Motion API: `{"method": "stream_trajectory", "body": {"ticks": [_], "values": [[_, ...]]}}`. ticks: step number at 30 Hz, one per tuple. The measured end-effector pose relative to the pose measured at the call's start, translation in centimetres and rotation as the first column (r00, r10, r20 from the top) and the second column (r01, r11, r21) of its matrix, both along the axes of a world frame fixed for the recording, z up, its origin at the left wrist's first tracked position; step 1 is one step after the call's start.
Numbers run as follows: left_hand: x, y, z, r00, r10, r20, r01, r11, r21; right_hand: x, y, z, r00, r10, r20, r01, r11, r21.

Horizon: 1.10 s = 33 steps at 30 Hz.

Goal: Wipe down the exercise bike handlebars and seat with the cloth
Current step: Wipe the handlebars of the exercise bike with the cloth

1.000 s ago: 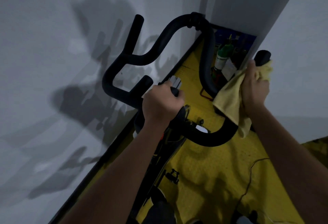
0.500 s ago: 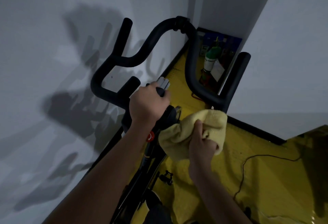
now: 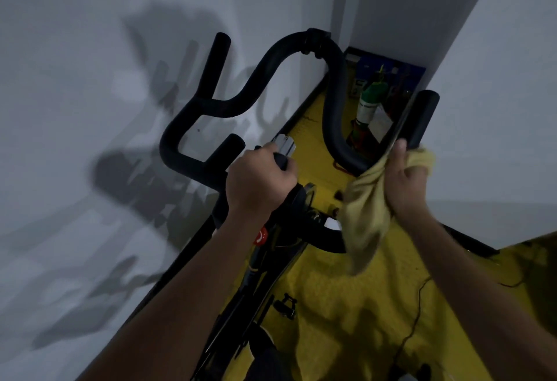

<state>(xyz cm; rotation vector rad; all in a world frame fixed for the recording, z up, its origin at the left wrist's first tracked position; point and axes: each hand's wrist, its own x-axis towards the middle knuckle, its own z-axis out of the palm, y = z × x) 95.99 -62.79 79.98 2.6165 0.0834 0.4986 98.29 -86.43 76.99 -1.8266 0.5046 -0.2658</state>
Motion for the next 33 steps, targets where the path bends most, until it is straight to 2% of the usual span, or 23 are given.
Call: {"method": "stream_trajectory", "body": {"ticks": [3,6,11,16,19,22,28,31,33], "values": [[-0.1,0.2,-0.1,0.999,-0.031,0.034,0.032,0.999,-0.033,4.0,-1.3,2.4,0.986,0.003,0.165,0.003,0.999,-0.04],[0.0,0.4,-0.2,0.998,-0.041,0.042,0.043,0.999,-0.03,6.1,-1.6,3.0,0.975,-0.063,0.215,0.065,0.998,-0.005],[0.1,0.5,-0.2,0.999,-0.034,0.043,0.036,0.999,-0.035,6.2,-1.3,2.9,0.994,-0.092,0.06,0.084,0.989,0.121],[-0.3,0.5,-0.3,0.999,-0.022,0.035,0.023,0.999,-0.029,0.4,0.2,0.7,0.998,-0.03,-0.054,0.043,0.962,0.269],[-0.4,0.2,-0.1,1.0,-0.001,0.025,0.002,1.0,-0.023,-3.4,1.8,-0.3,0.989,-0.048,-0.14,0.099,0.917,0.387],[-0.5,0.0,0.0,1.0,0.017,-0.004,-0.017,0.999,-0.03,-6.1,3.8,-0.8,0.969,-0.113,-0.221,0.201,0.879,0.431],[-0.5,-0.1,0.1,1.0,0.027,-0.012,-0.027,0.999,-0.022,-10.6,8.4,-1.5,0.914,-0.273,-0.301,0.398,0.748,0.531],[-0.4,-0.2,0.2,0.999,0.037,-0.018,-0.038,0.999,-0.022,-12.0,11.5,-0.8,0.914,-0.317,-0.252,0.404,0.665,0.628],[-0.4,-0.3,0.1,0.999,0.04,-0.021,-0.04,0.999,-0.024,-12.5,13.9,-0.2,0.907,-0.294,-0.302,0.421,0.578,0.699]]}}
